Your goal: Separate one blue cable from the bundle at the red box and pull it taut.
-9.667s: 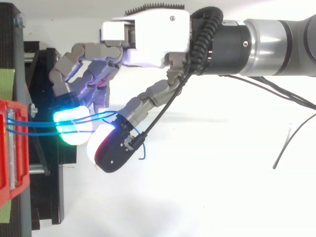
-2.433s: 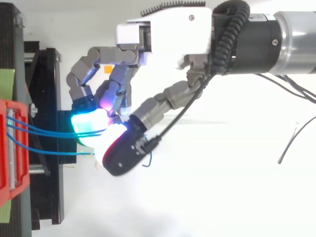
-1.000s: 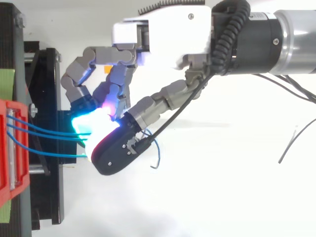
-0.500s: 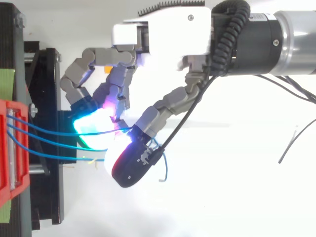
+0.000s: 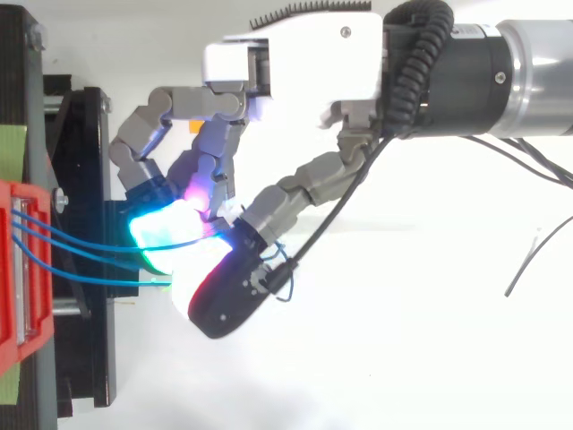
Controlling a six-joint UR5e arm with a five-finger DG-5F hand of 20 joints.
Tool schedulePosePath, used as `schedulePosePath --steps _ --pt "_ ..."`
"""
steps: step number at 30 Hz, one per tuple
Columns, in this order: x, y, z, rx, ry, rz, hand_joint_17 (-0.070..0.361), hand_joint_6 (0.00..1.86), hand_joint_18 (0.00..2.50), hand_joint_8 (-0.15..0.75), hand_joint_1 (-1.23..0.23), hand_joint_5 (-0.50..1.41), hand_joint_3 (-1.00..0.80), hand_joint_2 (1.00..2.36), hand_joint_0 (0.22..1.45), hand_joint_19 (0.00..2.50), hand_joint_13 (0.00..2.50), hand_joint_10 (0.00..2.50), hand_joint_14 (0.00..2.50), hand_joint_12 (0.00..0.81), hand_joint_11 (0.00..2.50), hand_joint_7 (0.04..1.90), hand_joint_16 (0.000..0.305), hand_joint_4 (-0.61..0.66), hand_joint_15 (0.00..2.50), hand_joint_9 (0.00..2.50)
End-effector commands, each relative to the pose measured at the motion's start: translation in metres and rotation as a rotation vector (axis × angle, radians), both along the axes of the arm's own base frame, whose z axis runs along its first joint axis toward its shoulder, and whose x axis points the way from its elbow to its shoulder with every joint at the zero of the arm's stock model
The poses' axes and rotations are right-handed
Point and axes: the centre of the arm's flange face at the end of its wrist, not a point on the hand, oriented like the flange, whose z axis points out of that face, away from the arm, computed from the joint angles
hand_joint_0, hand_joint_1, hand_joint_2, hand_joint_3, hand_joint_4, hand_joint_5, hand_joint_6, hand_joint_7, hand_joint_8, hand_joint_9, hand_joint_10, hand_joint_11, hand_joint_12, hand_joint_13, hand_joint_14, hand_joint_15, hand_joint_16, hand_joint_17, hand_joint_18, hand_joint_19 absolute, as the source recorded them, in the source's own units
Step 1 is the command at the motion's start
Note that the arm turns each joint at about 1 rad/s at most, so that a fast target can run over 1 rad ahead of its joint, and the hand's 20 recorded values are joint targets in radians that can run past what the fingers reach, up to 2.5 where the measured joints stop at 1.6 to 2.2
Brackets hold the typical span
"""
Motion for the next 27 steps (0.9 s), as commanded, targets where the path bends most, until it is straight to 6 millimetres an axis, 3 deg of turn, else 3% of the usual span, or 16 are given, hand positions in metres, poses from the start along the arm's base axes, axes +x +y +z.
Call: schedulePosePath --steps 1,5,8,22,27 --pt "0.0001 -0.0002 0.0001 0.0 -0.001 -0.001 0.13 0.89 1.0 0.391 -0.63 -0.12 -0.5 1.0 0.51 0.68 0.83 0.02 0.02 0.43 1.02 1.15 0.058 0.14 0.51 1.23" --pt "0.0001 -0.0003 0.0001 0.002 0.0 -0.003 0.122 0.88 0.98 0.379 -0.61 -0.12 -0.5 1.0 0.57 0.71 0.82 0.02 0.02 0.41 1.02 1.19 0.054 0.12 0.52 1.23" --pt "0.0003 0.0009 0.0001 0.002 0.0 -0.001 0.118 0.87 0.98 0.374 -0.67 -0.11 -0.49 1.0 0.62 0.73 0.83 0.02 0.02 0.406 1.02 1.22 0.053 0.07 0.52 1.24" --pt "0.001 0.0056 -0.0007 0.002 0.001 -0.008 0.12 0.87 0.95 0.346 -0.74 -0.09 -0.28 1.02 0.61 0.76 0.83 0.02 0.02 0.41 0.97 1.2 0.053 -0.06 0.52 1.27" --pt "0.001 0.0058 -0.0004 0.001 0.004 -0.015 0.117 0.87 0.93 0.332 -0.74 -0.08 -0.25 1.02 0.61 0.75 0.78 0.02 0.02 0.398 0.8 1.18 0.052 -0.06 0.47 1.15"
